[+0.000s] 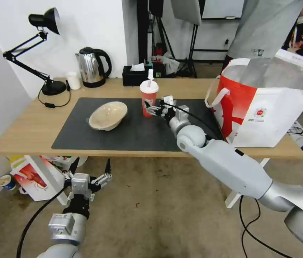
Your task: Pick up the trash from the table and place it into the takeout bag.
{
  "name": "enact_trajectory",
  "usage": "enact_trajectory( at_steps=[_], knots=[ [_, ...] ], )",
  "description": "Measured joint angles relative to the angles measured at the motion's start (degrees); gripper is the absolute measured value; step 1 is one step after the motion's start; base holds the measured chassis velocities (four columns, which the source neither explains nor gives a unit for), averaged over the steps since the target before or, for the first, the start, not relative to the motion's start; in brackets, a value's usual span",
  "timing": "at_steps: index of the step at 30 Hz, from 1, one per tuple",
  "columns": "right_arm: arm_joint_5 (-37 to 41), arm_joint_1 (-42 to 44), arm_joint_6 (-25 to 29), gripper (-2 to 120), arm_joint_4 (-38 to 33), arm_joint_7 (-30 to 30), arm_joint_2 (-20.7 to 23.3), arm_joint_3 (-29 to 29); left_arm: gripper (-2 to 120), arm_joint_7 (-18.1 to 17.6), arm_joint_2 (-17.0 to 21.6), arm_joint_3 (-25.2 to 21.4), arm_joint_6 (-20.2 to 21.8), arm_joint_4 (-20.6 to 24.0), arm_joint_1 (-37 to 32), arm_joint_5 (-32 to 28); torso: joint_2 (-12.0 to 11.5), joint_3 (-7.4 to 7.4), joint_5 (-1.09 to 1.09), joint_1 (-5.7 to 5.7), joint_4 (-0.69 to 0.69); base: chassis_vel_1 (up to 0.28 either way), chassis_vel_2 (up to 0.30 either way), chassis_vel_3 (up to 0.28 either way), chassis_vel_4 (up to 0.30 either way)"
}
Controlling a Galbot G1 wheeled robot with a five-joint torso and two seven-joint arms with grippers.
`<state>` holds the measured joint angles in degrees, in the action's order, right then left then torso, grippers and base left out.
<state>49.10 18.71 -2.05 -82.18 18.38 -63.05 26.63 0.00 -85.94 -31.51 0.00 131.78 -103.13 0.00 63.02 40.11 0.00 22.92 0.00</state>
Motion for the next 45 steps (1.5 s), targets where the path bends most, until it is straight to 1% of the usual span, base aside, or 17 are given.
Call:
enact_trajectory(
  at_steps=[15,32,35,36,38,39,42,43,45],
  knots=[
    [-1.6,-1.1,1.2,100,5.6,-1.8,-3.2,0.0,100,0.0,0.0,0.0,0.0,0.0,0.0,0.0,0.0,0.00,0.00,0.00,0.00,0.000,0.000,0.000,0.000],
    [-2.3,-1.9,2.1,100,10.3,-3.2,-6.3,0.1,100,0.0,0.0,0.0,0.0,0.0,0.0,0.0,0.0,0.00,0.00,0.00,0.00,0.000,0.000,0.000,0.000],
    [-2.2,-2.1,2.7,91,11.0,-4.7,-6.5,0.0,100,0.0,0.0,0.0,0.0,0.0,0.0,0.0,0.0,0.00,0.00,0.00,0.00,0.000,0.000,0.000,0.000],
    [-2.2,-2.1,2.7,91,11.0,-4.7,-6.5,0.0,100,0.0,0.0,0.0,0.0,0.0,0.0,0.0,0.0,0.00,0.00,0.00,0.00,0.000,0.000,0.000,0.000],
    [-2.1,-2.2,3.1,83,11.3,-5.5,-6.5,-0.1,100,0.0,0.0,0.0,0.0,0.0,0.0,0.0,0.0,0.00,0.00,0.00,0.00,0.000,0.000,0.000,0.000],
    [-2.1,-2.2,3.1,83,11.3,-5.5,-6.5,-0.1,100,0.0,0.0,0.0,0.0,0.0,0.0,0.0,0.0,0.00,0.00,0.00,0.00,0.000,0.000,0.000,0.000],
    [-1.9,-2.3,3.2,71,11.4,-6.0,-6.4,-0.3,100,0.0,0.0,0.0,0.0,0.0,0.0,0.0,0.0,0.00,0.00,0.00,0.00,0.000,0.000,0.000,0.000],
    [-1.9,-2.3,3.2,71,11.4,-6.0,-6.4,-0.3,100,0.0,0.0,0.0,0.0,0.0,0.0,0.0,0.0,0.00,0.00,0.00,0.00,0.000,0.000,0.000,0.000],
    [-1.8,-2.3,3.3,64,11.2,-6.0,-6.3,-0.4,100,0.0,0.0,0.0,0.0,0.0,0.0,0.0,0.0,0.00,0.00,0.00,0.00,0.000,0.000,0.000,0.000]
  ],
)
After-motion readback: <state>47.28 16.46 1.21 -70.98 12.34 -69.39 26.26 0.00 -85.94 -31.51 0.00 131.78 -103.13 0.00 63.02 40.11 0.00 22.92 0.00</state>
